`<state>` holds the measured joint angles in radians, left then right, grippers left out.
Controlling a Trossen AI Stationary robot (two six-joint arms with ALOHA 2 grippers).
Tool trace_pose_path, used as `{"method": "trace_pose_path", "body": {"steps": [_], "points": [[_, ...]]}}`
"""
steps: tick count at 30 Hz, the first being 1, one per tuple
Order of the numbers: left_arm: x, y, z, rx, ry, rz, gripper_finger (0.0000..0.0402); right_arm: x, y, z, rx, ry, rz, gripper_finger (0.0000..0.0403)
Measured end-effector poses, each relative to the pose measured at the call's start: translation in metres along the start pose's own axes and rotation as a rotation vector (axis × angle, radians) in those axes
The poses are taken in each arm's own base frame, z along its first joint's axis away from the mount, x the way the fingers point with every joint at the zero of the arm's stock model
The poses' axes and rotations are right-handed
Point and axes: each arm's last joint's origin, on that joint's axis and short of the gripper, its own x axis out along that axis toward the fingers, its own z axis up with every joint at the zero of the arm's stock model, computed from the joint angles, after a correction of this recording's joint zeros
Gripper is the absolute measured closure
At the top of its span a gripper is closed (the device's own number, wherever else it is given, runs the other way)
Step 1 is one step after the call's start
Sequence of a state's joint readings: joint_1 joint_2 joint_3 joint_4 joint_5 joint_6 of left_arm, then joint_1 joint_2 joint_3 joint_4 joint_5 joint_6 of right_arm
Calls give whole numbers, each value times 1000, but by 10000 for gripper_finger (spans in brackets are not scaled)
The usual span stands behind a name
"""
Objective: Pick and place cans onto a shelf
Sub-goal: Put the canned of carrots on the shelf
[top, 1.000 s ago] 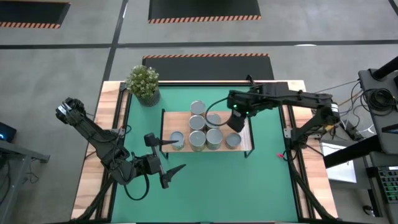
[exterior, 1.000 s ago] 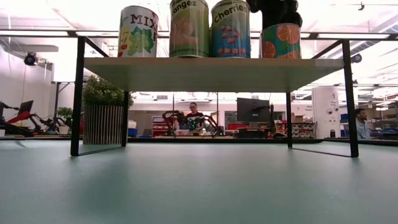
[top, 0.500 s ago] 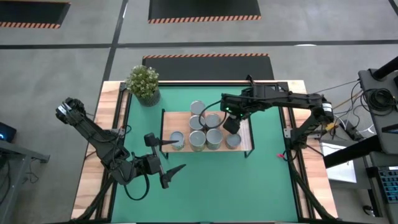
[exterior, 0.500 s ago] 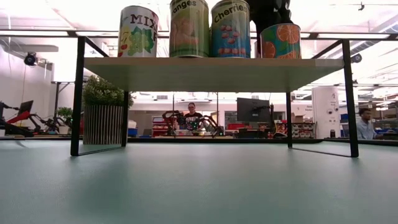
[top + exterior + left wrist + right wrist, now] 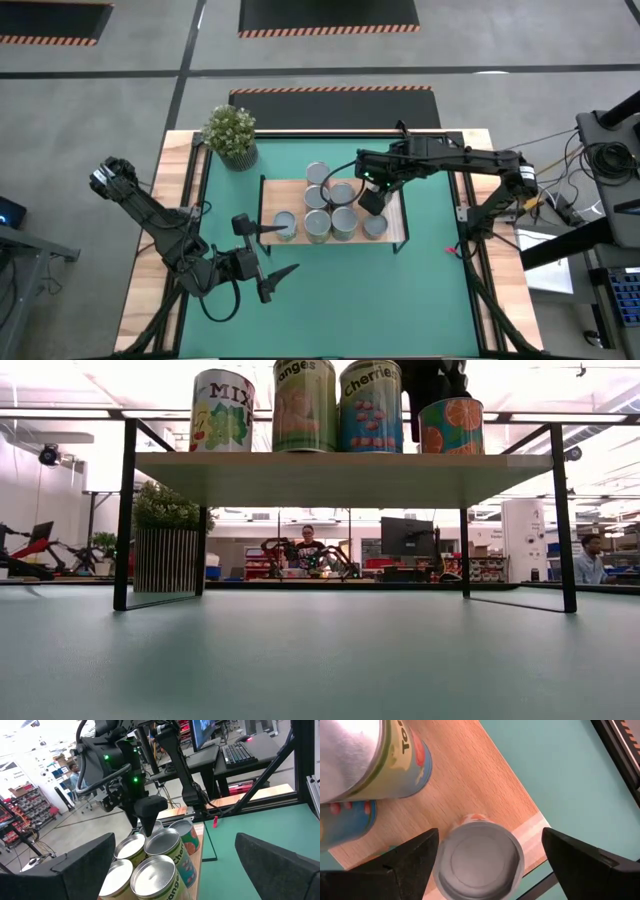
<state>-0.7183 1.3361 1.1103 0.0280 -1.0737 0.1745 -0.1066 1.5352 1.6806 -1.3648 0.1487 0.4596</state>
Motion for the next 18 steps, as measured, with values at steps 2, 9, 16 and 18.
{"method": "trace_pose_path", "body": {"steps": [2,9,16,18], "points": [[0,0,0,0,0,0,9,-2,0,0,1,-8,4,61],[0,0,0,0,0,0,9,-28,-6,-12,11,-84,41,79],[0,0,0,0,0,0,9,-33,-4,-29,30,-111,14,176],[0,0,0,-1,0,0,9,-25,-3,-33,26,-86,-1,220]]}}
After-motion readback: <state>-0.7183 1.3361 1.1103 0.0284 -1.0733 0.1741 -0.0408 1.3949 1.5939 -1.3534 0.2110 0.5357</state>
